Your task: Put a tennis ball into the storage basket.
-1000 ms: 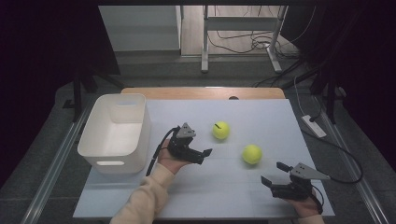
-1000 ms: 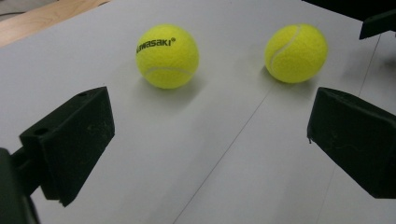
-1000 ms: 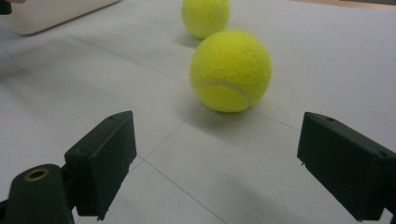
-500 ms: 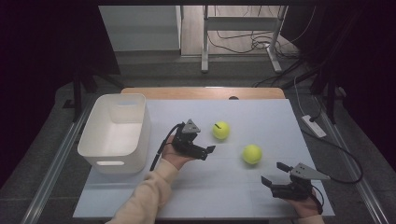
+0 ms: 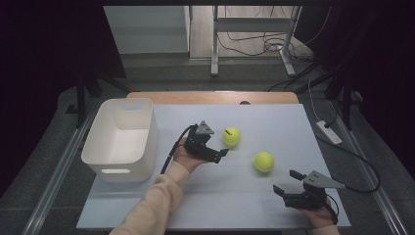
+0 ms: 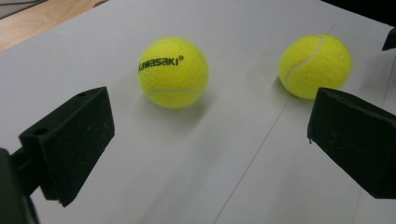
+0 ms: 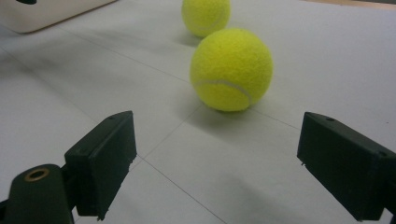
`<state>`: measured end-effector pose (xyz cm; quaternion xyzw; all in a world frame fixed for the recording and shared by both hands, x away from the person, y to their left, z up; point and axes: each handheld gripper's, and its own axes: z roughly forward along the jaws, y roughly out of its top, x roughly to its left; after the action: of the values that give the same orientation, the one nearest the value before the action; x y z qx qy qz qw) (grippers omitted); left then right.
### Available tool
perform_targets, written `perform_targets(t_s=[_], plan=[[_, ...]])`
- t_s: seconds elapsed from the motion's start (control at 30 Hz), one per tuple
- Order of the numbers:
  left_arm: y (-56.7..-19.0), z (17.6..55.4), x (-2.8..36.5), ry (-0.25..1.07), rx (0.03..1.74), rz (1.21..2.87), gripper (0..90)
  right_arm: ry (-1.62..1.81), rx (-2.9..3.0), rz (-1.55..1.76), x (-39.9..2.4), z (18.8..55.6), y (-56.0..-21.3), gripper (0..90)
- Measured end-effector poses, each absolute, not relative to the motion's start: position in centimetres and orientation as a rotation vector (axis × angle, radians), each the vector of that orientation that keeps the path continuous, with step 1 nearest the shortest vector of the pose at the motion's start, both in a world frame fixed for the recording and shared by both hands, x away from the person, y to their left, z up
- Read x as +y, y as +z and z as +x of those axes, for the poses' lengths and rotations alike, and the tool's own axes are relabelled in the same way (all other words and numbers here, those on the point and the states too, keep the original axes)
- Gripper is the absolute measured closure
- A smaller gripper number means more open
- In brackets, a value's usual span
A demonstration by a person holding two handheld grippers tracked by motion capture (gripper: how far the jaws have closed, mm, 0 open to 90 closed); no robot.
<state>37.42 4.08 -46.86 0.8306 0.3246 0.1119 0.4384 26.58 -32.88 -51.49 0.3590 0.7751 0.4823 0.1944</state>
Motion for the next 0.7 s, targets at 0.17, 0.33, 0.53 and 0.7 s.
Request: perform_targets(t_s=[0.17, 0.33, 0.53, 0.7], plan=[[-46.6, 37.9, 3.8, 0.280, 0.807, 2.068, 1.2, 1.356, 2.172, 1.008, -32.9, 26.6, -51.5, 11.6], [-46.7, 38.3, 3.5, 0.270, 0.808, 2.075, 1.2, 1.349, 2.173, 1.006, -32.9, 26.6, -51.5, 11.7], [-46.7, 38.9, 3.3, 0.255, 0.816, 2.073, 1.1, 1.352, 2.171, 1.009, -32.9, 26.6, -51.6, 11.7], [-46.5, 39.4, 2.9, 0.255, 0.813, 2.080, 1.1, 1.351, 2.170, 1.011, -33.0, 26.6, -51.6, 11.7]])
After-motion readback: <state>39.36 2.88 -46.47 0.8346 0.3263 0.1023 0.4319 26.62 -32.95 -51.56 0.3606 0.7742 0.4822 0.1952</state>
